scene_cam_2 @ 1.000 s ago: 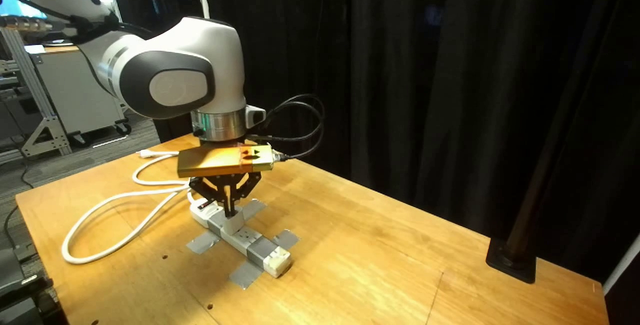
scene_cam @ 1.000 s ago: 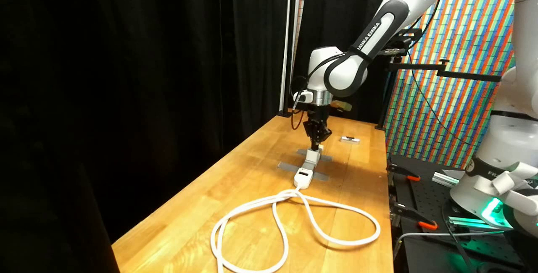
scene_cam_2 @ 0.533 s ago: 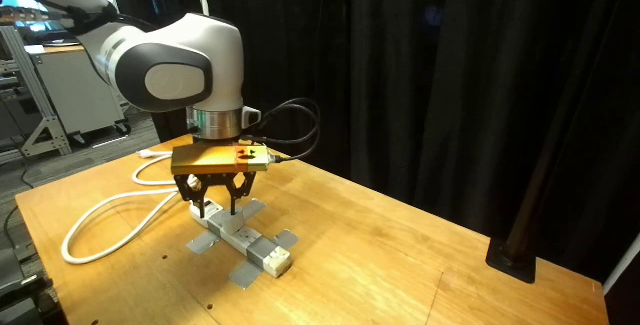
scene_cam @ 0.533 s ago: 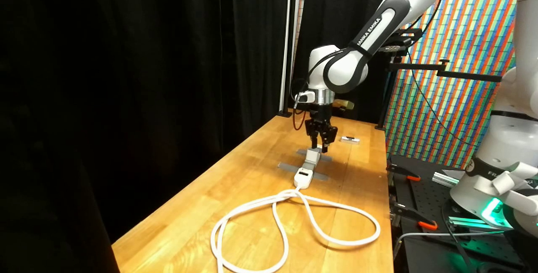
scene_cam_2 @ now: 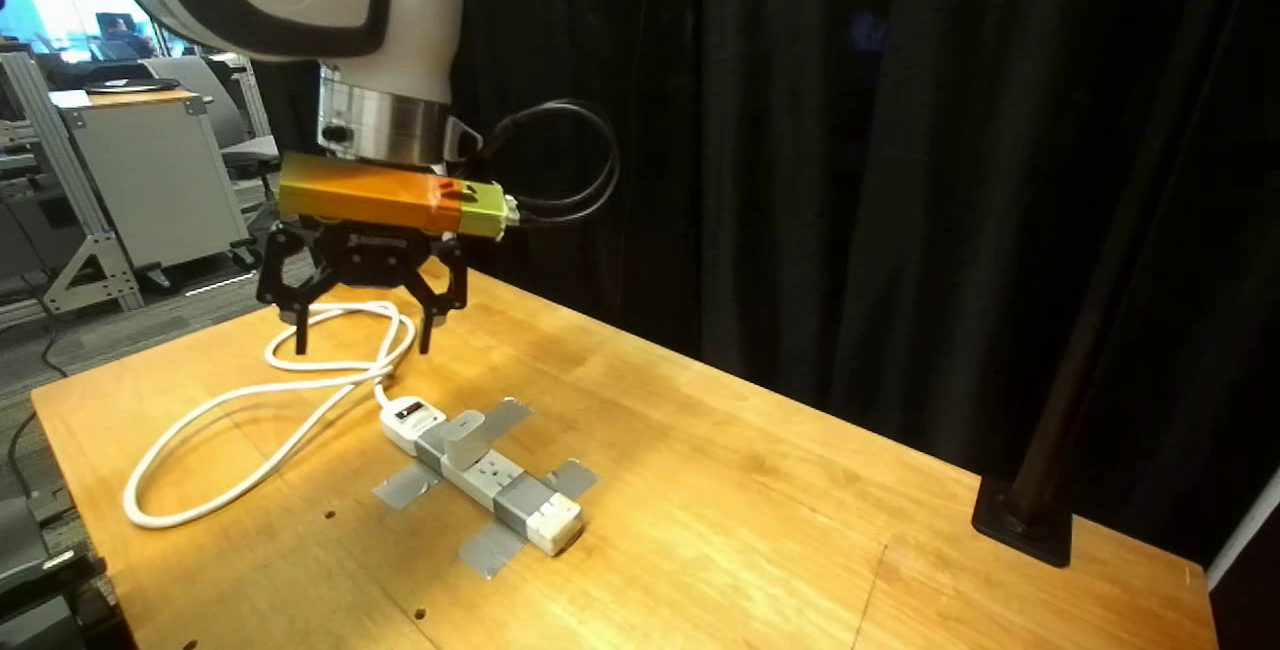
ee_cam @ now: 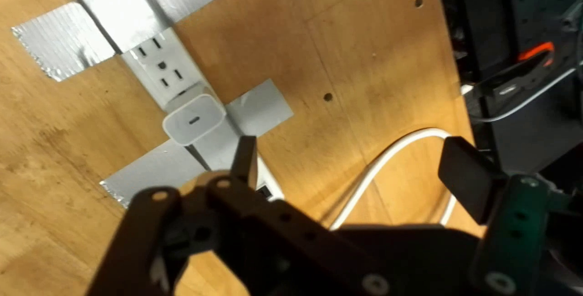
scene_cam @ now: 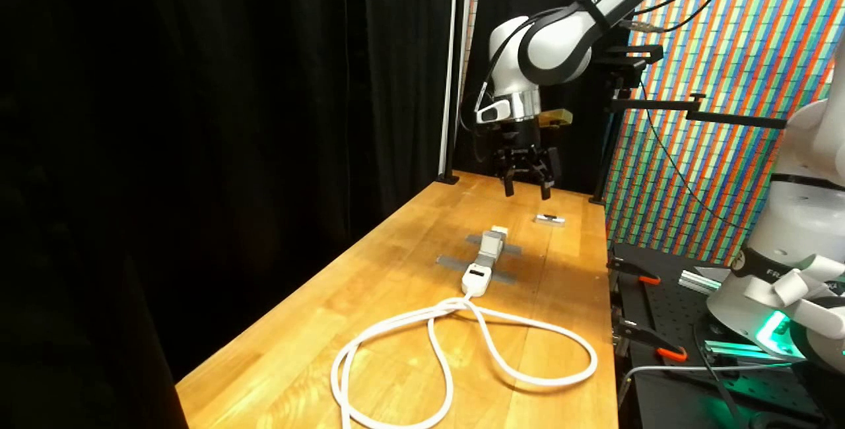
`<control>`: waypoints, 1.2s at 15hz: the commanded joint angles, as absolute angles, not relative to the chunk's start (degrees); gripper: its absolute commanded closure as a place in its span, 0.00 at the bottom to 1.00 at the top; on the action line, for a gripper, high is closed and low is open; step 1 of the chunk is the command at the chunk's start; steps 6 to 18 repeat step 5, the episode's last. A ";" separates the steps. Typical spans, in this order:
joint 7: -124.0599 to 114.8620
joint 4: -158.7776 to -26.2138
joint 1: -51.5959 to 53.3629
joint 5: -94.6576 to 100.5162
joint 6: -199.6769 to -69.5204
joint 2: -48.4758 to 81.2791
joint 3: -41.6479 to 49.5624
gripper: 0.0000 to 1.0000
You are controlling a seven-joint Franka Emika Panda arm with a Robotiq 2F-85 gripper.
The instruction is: Plug the charger head into the extension cable
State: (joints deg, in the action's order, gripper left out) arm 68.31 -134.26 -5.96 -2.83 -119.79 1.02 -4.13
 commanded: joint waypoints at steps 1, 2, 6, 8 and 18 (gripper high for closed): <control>72.02 -132.82 -3.72 -3.57 -107.56 -5.58 -2.04 0.00; 74.18 -132.12 -3.38 -4.60 -103.22 -6.46 -1.38 0.00; 72.07 -132.52 -2.51 -3.19 -104.83 -5.84 -0.79 0.00; 72.07 -132.52 -2.51 -3.19 -104.83 -5.84 -0.79 0.00; 72.07 -132.52 -2.51 -3.19 -104.83 -5.84 -0.79 0.00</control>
